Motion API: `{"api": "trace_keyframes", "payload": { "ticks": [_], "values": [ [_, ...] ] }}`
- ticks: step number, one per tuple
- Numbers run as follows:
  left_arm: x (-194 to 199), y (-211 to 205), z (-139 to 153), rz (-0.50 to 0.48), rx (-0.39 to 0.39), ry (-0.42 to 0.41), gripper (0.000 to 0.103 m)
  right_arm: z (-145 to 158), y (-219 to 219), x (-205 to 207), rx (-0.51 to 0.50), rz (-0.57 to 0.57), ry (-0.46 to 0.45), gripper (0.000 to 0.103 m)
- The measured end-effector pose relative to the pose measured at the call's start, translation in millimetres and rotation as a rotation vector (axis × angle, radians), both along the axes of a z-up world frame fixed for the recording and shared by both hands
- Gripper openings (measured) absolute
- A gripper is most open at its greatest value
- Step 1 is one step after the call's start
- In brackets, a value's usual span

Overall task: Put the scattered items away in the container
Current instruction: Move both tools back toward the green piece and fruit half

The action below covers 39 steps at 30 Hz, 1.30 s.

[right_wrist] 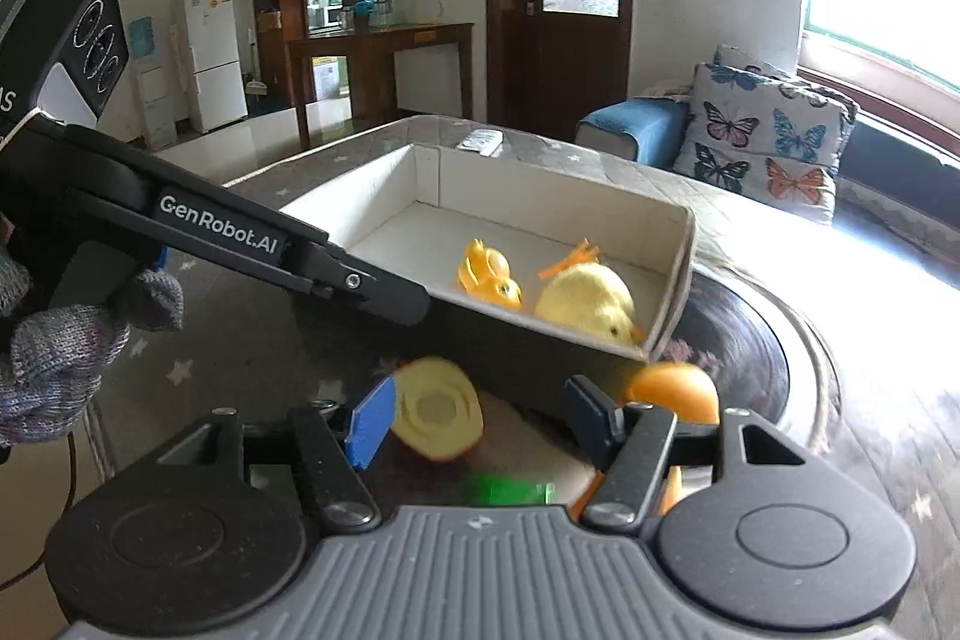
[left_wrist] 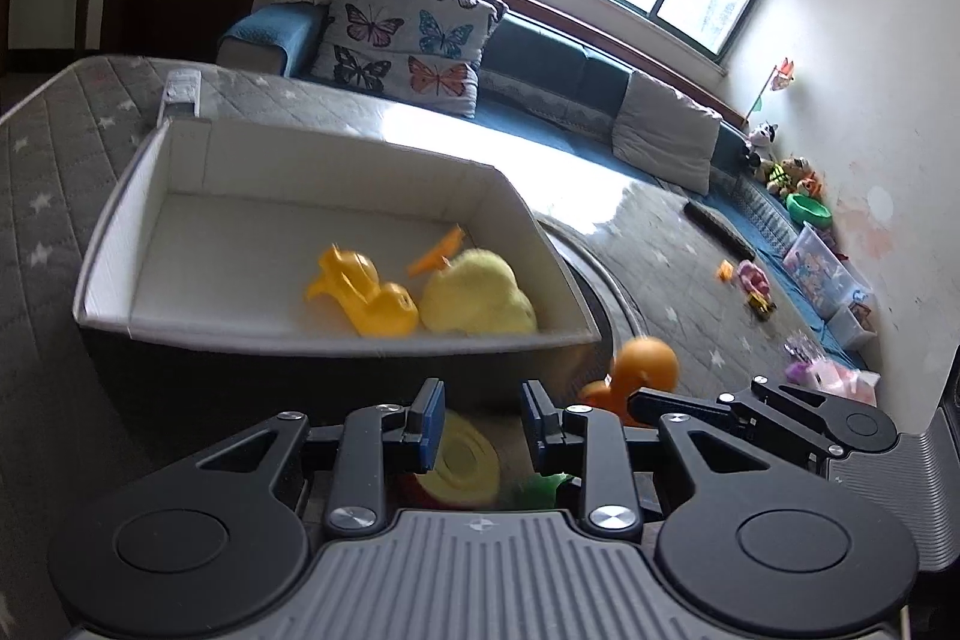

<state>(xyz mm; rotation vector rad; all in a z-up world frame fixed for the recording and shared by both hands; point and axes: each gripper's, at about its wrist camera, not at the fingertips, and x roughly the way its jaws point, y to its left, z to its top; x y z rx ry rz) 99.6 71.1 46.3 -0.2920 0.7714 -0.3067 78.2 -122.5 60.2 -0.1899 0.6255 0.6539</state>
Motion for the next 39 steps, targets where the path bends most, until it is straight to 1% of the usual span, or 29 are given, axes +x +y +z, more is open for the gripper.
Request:
{"api": "trace_keyframes", "payload": {
  "ticks": [4,10,17,24,26,27,29,30,34,39],
  "values": [
    [-10.7,-9.6,-9.2,-0.017,-0.016,0.024,0.031,-8.0,-9.3,-15.2,-0.006,-0.025,0.002,0.068],
    [-20.9,-20.8,-20.9,-0.037,-0.047,0.065,0.031,-21.4,-17.8,-32.7,-0.015,-0.059,0.021,0.068],
    [-24.1,-25.1,-31.1,-0.038,-0.061,0.102,0.031,-37.6,-19.8,-32.0,-0.017,-0.098,0.058,0.068],
    [-23.5,-25.2,-40.7,-0.029,-0.068,0.134,0.031,-46.5,-17.4,-27.2,-0.016,-0.112,0.080,0.068],
    [-23.2,-25.3,-41.9,-0.029,-0.068,0.139,0.031,-49.0,-15.5,-25.9,-0.022,-0.114,0.082,0.065],
    [-22.9,-25.3,-42.0,-0.030,-0.069,0.139,0.031,-50.1,-14.8,-24.8,-0.023,-0.111,0.085,0.060],
    [-22.6,-25.0,-41.9,-0.031,-0.070,0.137,0.031,-52.3,-13.5,-22.5,-0.026,-0.102,0.092,0.056],
    [-22.6,-24.7,-41.7,-0.031,-0.071,0.136,0.031,-53.5,-12.8,-21.4,-0.028,-0.098,0.096,0.051],
    [-20.8,-24.2,-42.0,-0.040,-0.072,0.134,0.031,-54.3,-12.8,-23.2,-0.047,-0.071,0.096,0.048],
    [-18.3,-27.8,-42.9,-0.064,-0.066,0.133,0.031,-50.8,-15.8,-30.5,-0.091,-0.001,0.083,0.047]
  ]
}}
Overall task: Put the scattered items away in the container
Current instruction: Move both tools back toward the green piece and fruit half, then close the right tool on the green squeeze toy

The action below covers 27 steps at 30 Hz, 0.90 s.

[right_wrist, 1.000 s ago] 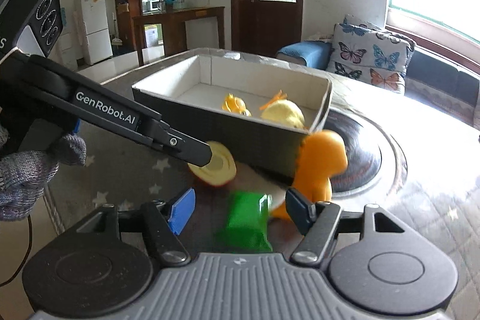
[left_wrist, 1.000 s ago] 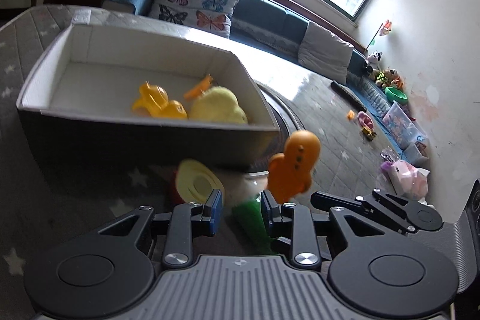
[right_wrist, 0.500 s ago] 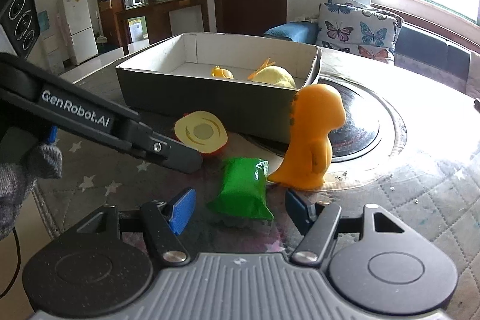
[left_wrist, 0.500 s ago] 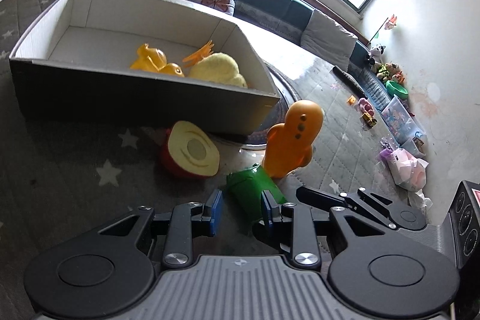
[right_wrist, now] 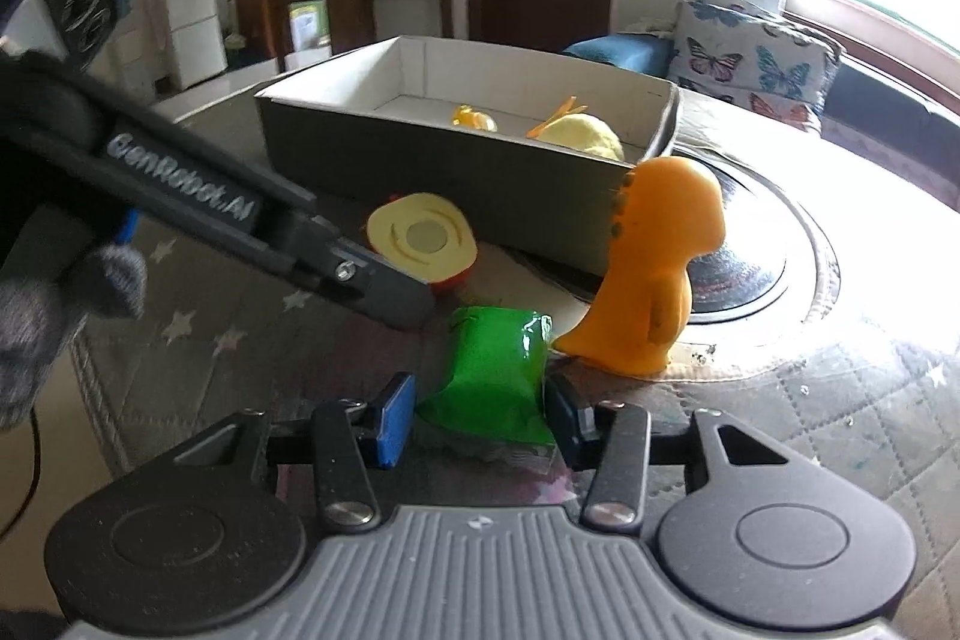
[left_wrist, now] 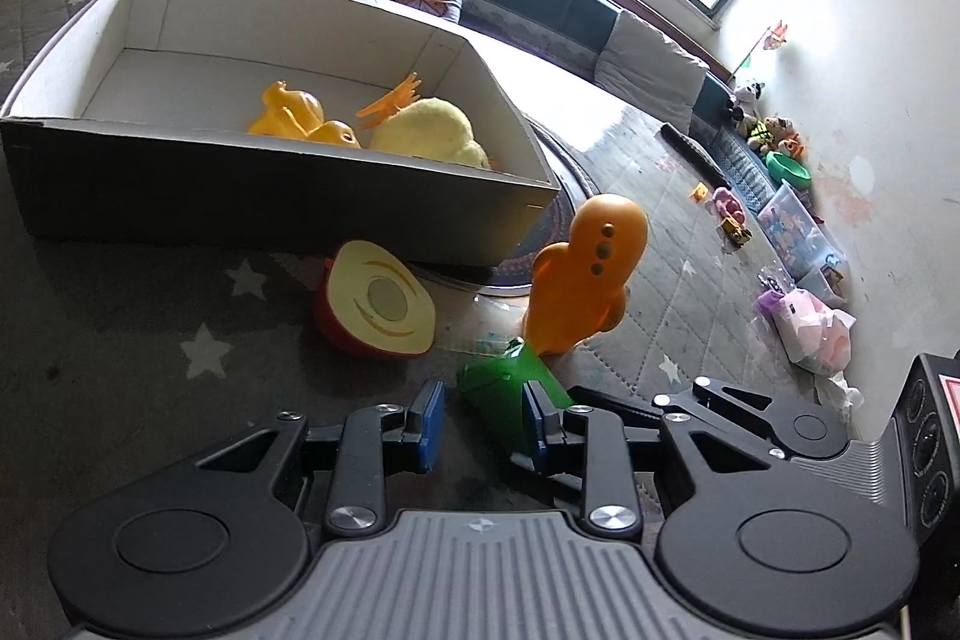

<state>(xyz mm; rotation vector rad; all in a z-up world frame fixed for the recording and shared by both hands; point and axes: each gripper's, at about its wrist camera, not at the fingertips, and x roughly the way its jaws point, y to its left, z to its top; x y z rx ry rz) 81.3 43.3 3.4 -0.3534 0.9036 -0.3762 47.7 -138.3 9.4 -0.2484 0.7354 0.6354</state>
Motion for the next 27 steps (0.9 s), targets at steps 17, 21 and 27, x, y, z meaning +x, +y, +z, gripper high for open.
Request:
{"api": "trace_keyframes", "payload": {
  "ticks": [17,21,27],
  "values": [
    [13.1,-18.4,-9.5,-0.077,0.032,0.035,0.032,0.8,-4.5,2.9,0.001,0.018,0.001,0.049],
    [12.4,-15.8,-12.2,-0.060,-0.009,0.065,0.032,0.1,-3.2,5.3,0.007,0.009,0.004,0.049],
    [15.5,-15.1,-15.3,-0.034,-0.051,0.102,0.032,-2.8,2.3,10.5,0.000,-0.004,0.006,0.049]
  ]
}}
